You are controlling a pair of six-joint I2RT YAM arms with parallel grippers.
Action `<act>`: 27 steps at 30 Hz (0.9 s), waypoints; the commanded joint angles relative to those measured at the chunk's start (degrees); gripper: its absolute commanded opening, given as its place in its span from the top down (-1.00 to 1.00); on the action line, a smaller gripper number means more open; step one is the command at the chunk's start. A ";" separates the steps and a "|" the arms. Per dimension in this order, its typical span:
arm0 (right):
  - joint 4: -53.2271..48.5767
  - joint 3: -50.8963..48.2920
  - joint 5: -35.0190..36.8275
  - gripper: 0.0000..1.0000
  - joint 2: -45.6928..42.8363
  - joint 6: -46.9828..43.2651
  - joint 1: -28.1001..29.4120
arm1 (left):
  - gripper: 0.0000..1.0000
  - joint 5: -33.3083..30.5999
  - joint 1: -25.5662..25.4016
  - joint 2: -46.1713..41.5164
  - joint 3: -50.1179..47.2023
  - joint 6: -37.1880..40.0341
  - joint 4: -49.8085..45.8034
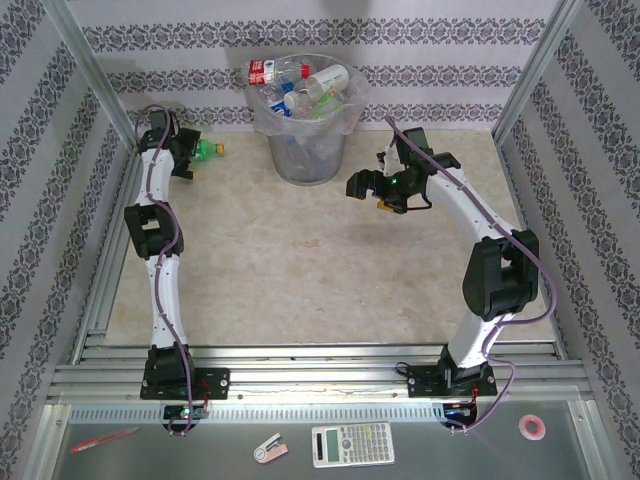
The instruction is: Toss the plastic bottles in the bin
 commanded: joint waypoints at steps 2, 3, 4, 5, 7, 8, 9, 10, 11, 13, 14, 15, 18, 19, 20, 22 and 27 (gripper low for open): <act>0.04 -1.43 1.71 -0.96 -3.67 0.76 0.91 | -0.85 0.59 1.60 -8.58 -7.70 10.13 -13.11; 0.37 -1.97 1.56 -0.96 -4.11 0.99 0.97 | -0.85 0.73 1.36 -13.02 -12.07 12.76 -13.15; 0.36 -2.39 1.44 -0.95 -4.41 1.24 1.10 | -0.86 -0.41 1.20 -19.04 -18.62 15.46 -13.03; -0.03 -2.60 1.57 -0.96 -4.53 1.18 1.27 | -0.88 -1.21 0.90 -27.09 -28.58 17.20 -9.17; -0.18 -3.22 2.14 -0.96 -4.81 1.07 1.81 | -0.95 -1.98 1.15 -41.33 -47.77 16.34 0.97; 0.10 -3.71 2.07 -0.95 -4.86 1.06 1.99 | -1.00 -2.16 1.52 -46.82 -54.65 15.15 3.31; 0.30 -3.98 1.92 -0.96 -4.77 1.16 2.11 | -1.00 -1.80 1.79 -49.86 -58.46 14.63 4.05; 0.46 -4.13 1.76 -0.96 -4.50 1.15 2.11 | -1.00 -1.34 1.84 -51.98 -61.37 14.30 3.95; 0.50 -4.08 1.50 -0.96 -4.06 1.02 2.10 | -1.00 -0.53 1.84 -53.01 -63.75 13.64 3.93; 0.44 -3.30 0.83 -0.95 -3.14 0.60 2.12 | -0.99 1.04 1.84 -53.78 -68.47 10.76 7.17; 0.31 -2.82 0.53 -0.96 -2.68 0.46 2.18 | -1.00 1.06 1.84 -54.06 -70.87 8.95 9.26; 0.22 -2.45 0.31 -0.96 -2.33 0.30 2.17 | -1.00 1.30 1.80 -53.96 -72.49 7.34 11.47; -0.05 -1.68 -0.09 -0.95 -1.98 -0.32 2.45 | -1.00 1.15 1.75 -52.47 -73.59 4.37 14.59; 0.03 -1.80 -0.14 -0.95 -2.08 -0.33 2.52 | -1.00 1.25 1.74 -51.91 -73.30 3.62 15.45; 0.13 -2.12 -0.27 -0.95 -2.24 -0.34 2.67 | -1.00 1.36 1.75 -51.27 -72.87 2.96 16.18; 0.44 -3.01 -0.36 -0.95 -2.74 -0.18 2.83 | -1.00 2.27 1.75 -50.02 -72.09 1.52 17.13; 1.72 -5.09 -1.21 -0.95 -3.83 0.62 3.53 | -1.00 0.79 1.49 -49.27 -72.62 -0.41 18.54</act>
